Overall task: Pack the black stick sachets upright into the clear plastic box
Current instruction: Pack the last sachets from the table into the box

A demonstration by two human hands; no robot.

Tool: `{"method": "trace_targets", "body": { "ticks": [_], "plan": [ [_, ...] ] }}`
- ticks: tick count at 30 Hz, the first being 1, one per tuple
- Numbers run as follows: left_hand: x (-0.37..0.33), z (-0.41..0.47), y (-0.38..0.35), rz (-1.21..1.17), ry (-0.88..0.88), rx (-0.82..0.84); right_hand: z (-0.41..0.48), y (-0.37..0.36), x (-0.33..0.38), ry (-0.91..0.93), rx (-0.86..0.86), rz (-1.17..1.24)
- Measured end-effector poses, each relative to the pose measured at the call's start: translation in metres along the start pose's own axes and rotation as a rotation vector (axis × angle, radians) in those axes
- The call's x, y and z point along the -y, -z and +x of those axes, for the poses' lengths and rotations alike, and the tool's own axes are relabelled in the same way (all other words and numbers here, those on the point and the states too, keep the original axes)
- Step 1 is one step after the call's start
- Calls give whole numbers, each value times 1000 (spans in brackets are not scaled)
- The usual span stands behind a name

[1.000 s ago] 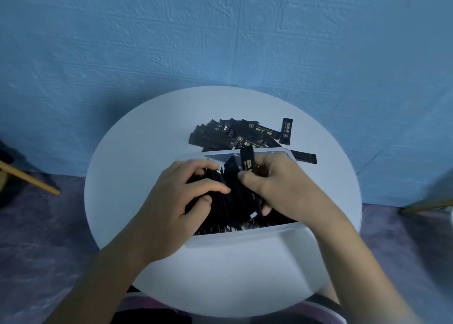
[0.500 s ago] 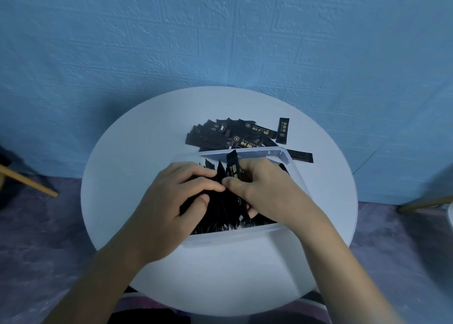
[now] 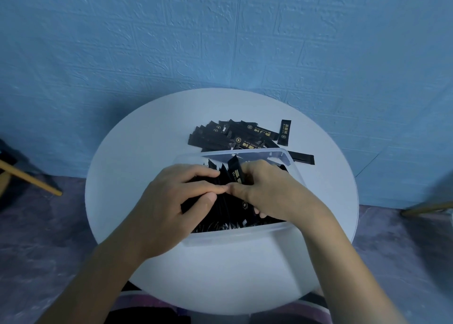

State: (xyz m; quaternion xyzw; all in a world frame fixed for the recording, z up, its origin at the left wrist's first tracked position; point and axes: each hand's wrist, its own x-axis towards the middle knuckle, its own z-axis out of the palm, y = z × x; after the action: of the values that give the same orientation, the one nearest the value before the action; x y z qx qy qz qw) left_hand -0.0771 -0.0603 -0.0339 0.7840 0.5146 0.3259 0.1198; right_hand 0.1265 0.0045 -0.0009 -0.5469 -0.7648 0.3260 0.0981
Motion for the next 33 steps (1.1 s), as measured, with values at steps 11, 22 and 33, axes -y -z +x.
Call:
{"method": "trace_targets", "body": {
  "ticks": [11, 22, 33],
  "plan": [
    [-2, 0, 2, -44, 12, -37, -6, 0, 0, -19, 54, 195],
    [6, 8, -1, -18, 124, -44, -6, -3, -5, 3, 76, 380],
    [8, 16, 1, 145, 84, 107, -16, -1, -7, -32, 102, 324]
  ]
}}
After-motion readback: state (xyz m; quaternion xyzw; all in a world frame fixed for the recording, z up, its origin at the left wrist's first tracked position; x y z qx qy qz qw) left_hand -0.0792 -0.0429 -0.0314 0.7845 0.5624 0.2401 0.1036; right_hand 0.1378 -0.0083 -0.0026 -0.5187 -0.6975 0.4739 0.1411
